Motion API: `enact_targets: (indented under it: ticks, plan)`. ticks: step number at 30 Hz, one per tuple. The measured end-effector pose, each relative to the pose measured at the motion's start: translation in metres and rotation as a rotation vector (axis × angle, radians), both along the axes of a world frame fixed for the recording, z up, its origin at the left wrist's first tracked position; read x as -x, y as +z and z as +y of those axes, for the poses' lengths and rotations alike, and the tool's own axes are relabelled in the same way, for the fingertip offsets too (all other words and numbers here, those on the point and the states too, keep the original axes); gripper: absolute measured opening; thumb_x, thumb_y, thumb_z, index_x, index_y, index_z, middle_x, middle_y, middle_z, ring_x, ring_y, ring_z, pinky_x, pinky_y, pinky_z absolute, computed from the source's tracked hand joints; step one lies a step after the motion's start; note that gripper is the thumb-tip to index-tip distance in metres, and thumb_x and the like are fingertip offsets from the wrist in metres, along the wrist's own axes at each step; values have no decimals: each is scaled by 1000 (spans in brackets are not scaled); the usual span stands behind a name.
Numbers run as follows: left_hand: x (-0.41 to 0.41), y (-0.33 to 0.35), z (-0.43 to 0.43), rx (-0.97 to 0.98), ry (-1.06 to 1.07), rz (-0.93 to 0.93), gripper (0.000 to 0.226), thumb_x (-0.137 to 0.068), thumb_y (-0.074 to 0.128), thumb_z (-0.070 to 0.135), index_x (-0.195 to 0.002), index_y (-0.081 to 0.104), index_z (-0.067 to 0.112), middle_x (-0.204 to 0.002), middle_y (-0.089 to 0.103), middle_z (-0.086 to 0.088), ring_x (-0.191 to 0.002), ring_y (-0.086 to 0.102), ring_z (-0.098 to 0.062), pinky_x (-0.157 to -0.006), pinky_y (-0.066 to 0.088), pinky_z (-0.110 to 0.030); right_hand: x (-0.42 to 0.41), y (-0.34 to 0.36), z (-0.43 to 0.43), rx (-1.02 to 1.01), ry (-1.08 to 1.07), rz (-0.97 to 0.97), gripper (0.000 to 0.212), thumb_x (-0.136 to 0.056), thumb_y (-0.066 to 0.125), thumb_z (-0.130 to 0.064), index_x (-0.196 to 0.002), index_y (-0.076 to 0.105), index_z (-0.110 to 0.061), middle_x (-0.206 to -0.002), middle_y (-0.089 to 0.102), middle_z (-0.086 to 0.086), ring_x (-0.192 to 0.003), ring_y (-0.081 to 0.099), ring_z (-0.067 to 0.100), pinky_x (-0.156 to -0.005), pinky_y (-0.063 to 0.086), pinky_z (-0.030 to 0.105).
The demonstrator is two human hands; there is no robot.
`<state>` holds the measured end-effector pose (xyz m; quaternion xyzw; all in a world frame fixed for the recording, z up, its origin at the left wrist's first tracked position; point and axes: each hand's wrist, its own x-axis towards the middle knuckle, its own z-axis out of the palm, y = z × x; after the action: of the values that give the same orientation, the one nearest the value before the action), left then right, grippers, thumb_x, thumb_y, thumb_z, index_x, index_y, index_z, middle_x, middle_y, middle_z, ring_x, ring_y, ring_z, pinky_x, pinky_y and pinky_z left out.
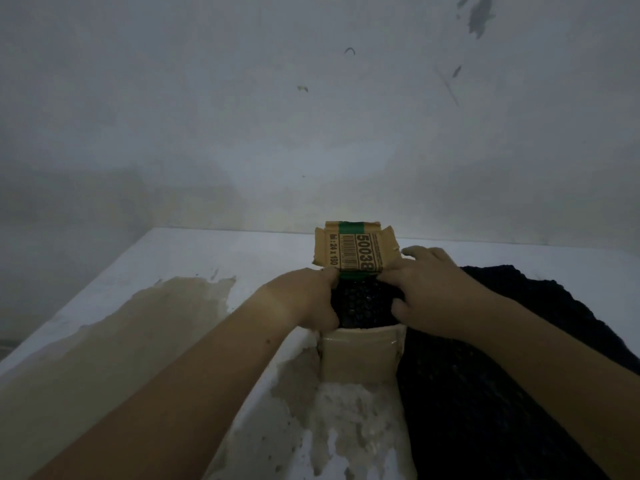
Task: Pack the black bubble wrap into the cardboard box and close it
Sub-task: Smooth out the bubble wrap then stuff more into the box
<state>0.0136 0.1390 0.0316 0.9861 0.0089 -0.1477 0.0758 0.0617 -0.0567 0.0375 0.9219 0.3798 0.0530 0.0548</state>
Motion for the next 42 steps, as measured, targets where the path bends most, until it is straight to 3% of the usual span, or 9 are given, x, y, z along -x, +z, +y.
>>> enact_targets:
  ticks: [2, 5, 13, 19, 23, 28, 34, 39, 42]
  plan:
    - [2, 2, 4, 55, 13, 89, 50, -89, 53, 38, -136, 45, 24, -125, 58, -6, -101, 56, -20, -81, 48, -32, -2, 0, 8, 75, 9, -58, 47, -85, 51, -39, -130, 57, -26, -132, 53, -2, -123, 38, 26, -105, 28, 41]
    - [0, 2, 2, 115, 41, 90, 37, -100, 35, 38, -114, 61, 15, -113, 63, -6, -93, 58, -19, -76, 47, -30, -3, 0, 17, 177, -10, -49, 49, -81, 57, -44, -126, 58, -23, -122, 51, 3, -115, 39, 27, -100, 30, 42]
    - [-24, 6, 2, -83, -10, 128, 44, -90, 53, 18, -135, 56, 17, -111, 69, -3, -93, 67, -15, -75, 55, -28, -21, 2, 35, 350, -76, 165, 33, -75, 65, -42, -100, 63, -21, -100, 54, 5, -104, 40, 25, -93, 29, 40]
    - [-30, -5, -14, -275, 2, 52, 12, -87, 53, 14, -97, 58, 12, -81, 52, -2, -80, 55, -20, -70, 52, -32, -24, -6, 35, 299, -98, 166, 55, -75, 68, -55, -121, 61, -25, -108, 59, 2, -106, 48, 24, -92, 32, 37]
    - [-20, -7, -2, -85, 5, -17, 33, -86, 54, 13, -118, 61, 15, -104, 61, -6, -88, 57, -19, -68, 48, -29, -15, 4, 23, 97, -78, 324, 65, -80, 67, -46, -138, 49, -22, -94, 53, -11, -92, 50, 14, -78, 38, 28]
    - [-9, 10, 14, 224, 39, -27, 62, -87, 56, 27, -146, 36, 32, -131, 56, -4, -108, 55, -20, -88, 49, -32, -7, 22, 8, 23, -27, 161, 57, -79, 65, -47, -131, 49, -29, -107, 60, -3, -95, 54, 19, -78, 44, 30]
    - [-16, 14, 5, 90, 63, 243, 75, -83, 64, 34, -150, 31, 38, -123, 59, 0, -97, 63, -15, -83, 60, -35, -21, 7, 23, 159, -92, 357, 88, -69, 71, -46, -145, 27, -51, -139, 38, 6, -128, 29, 32, -107, 28, 40]
    - [-25, 17, -13, 2, 106, 335, 53, -90, 58, 24, -142, 46, 19, -85, 61, 0, -64, 59, -8, -42, 48, -16, -34, -10, 39, 279, -182, 437, 104, -64, 76, -50, -148, 15, -52, -150, 18, 15, -137, 14, 44, -114, 23, 54]
    - [-27, 16, -17, -180, 32, 298, 41, -91, 55, 26, -131, 58, 17, -81, 60, 1, -57, 55, -9, -42, 43, -19, -32, -11, 44, 291, -200, 428, 100, -69, 76, -49, -150, 16, -46, -148, 19, 16, -136, 14, 46, -113, 24, 53]
